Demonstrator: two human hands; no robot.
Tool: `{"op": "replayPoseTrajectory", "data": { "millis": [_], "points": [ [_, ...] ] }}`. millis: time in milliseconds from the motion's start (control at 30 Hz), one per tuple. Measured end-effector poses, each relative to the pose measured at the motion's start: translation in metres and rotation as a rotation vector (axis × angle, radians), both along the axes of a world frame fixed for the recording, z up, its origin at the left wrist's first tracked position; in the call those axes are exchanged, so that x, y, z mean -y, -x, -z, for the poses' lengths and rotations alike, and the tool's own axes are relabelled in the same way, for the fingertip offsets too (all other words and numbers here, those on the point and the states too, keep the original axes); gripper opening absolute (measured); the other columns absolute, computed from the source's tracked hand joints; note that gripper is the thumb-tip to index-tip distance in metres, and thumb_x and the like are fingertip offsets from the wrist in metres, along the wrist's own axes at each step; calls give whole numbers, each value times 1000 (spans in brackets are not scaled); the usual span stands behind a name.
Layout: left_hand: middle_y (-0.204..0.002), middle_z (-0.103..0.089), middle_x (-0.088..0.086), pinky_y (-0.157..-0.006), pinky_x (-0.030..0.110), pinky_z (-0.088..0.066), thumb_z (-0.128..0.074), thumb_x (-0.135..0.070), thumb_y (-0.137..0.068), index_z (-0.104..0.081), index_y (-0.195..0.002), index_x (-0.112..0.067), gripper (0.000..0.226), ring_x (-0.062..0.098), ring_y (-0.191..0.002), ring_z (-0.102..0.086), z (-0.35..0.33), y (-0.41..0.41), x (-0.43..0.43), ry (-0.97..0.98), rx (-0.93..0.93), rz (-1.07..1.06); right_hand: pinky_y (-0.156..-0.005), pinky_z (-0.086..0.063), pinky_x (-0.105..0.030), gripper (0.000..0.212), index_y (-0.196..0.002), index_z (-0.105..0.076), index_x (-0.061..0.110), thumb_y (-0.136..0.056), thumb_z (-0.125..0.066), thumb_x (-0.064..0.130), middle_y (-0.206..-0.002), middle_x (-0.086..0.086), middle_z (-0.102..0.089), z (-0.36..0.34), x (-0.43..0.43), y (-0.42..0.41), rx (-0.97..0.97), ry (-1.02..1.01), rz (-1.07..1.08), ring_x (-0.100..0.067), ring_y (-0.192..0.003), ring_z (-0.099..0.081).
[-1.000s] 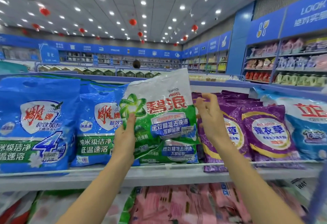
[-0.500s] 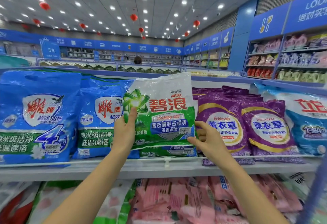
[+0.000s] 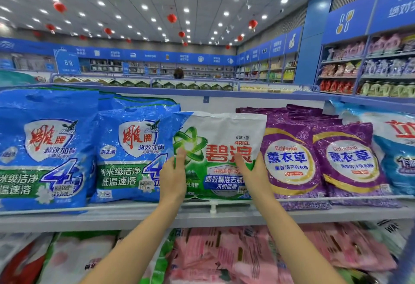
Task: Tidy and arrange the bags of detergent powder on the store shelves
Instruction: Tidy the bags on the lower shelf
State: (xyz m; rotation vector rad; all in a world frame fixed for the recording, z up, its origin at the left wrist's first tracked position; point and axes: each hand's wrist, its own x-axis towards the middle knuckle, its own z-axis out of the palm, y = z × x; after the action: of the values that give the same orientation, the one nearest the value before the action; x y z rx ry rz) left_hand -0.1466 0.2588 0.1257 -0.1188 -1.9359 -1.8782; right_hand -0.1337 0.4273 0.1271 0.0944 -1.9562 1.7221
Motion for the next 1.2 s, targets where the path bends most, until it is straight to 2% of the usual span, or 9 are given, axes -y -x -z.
{"op": "replayPoseTrajectory", "data": {
  "millis": [100, 200, 333, 500, 600, 767, 900, 1067, 1200],
  "points": [
    [-84, -66, -1, -88, 43, -46, -29, -74, -82, -62, -79, -21, 62, 20, -87, -61, -3, 9, -4, 6, 60, 3, -95, -47, -41, 36, -112, -50, 28, -84, -58, 48, -111, 9, -60, 3, 8, 18, -40, 74, 144, -15, -107, -57],
    [-75, -51, -7, -74, 32, -33, -27, -54, -97, -46, -68, -27, 44, 10, -72, -48, -1, 7, -3, 117, 58, -44, -82, -43, -27, 31, -113, -52, 22, -90, -54, 42, -105, 9, -56, 1, 6, 19, -43, 21, 215, -12, -102, -54],
    [-61, -42, 4, -53, 32, -25, -24, -61, -91, -36, -55, -13, 61, 20, -55, -39, 14, 4, 5, 428, 23, -146, -64, -34, -16, 33, -109, -51, 11, -91, -55, 39, -97, 6, -55, 9, -6, 8, -80, -187, 322, -12, -90, -52],
    [-85, -56, 2, -67, 33, -34, -28, -57, -94, -49, -98, -13, 48, 26, -84, -55, 7, 6, 6, 433, 0, -217, -75, -44, -33, 49, -126, -36, 10, -92, -52, 42, -118, -4, -51, 4, -4, 6, -188, -429, 536, -18, -101, -53],
    [-108, -58, 11, -77, 41, -44, -25, -62, -89, -37, -124, -10, 64, 32, -96, -57, 11, 7, 0, 490, -136, -201, -104, -33, -44, 58, -135, -32, 11, -92, -39, 50, -136, -13, -41, 12, -2, 3, -344, -650, 594, -27, -125, -38],
    [-102, -59, 14, -76, 44, -45, -32, -52, -96, -32, -120, -13, 46, 36, -92, -57, 11, 18, -9, 440, -57, -198, -115, -13, -52, 70, -145, -28, 18, -90, -17, 59, -154, -13, -20, 18, 2, 16, -135, -953, 536, -29, -142, -14],
    [-116, -58, 11, -86, 44, -45, -35, -50, -96, -34, -126, -13, 48, 32, -104, -56, 12, 16, -7, 347, -56, -159, -114, -10, -49, 69, -143, -32, 18, -89, -17, 58, -154, -12, -21, 17, 1, 13, -118, -965, 555, -30, -143, -14],
    [-96, -52, 2, -77, 26, -42, -39, -41, -98, -40, -116, -19, 28, 13, -86, -49, 9, -19, 36, 290, -281, -180, -115, -10, -44, 52, -135, -42, 16, -92, -34, 44, -148, -12, -33, 19, 25, -15, -307, -795, 548, -28, -140, -21],
    [-86, -52, -12, -72, 24, -44, -38, -48, -92, -43, -99, -32, 18, 1, -78, -53, 20, -61, 97, 202, -314, -261, -107, -20, -29, 42, -121, -54, 13, -90, -41, 37, -130, -6, -49, 25, 64, -50, -391, -656, 298, -19, -125, -39]
  ]
}}
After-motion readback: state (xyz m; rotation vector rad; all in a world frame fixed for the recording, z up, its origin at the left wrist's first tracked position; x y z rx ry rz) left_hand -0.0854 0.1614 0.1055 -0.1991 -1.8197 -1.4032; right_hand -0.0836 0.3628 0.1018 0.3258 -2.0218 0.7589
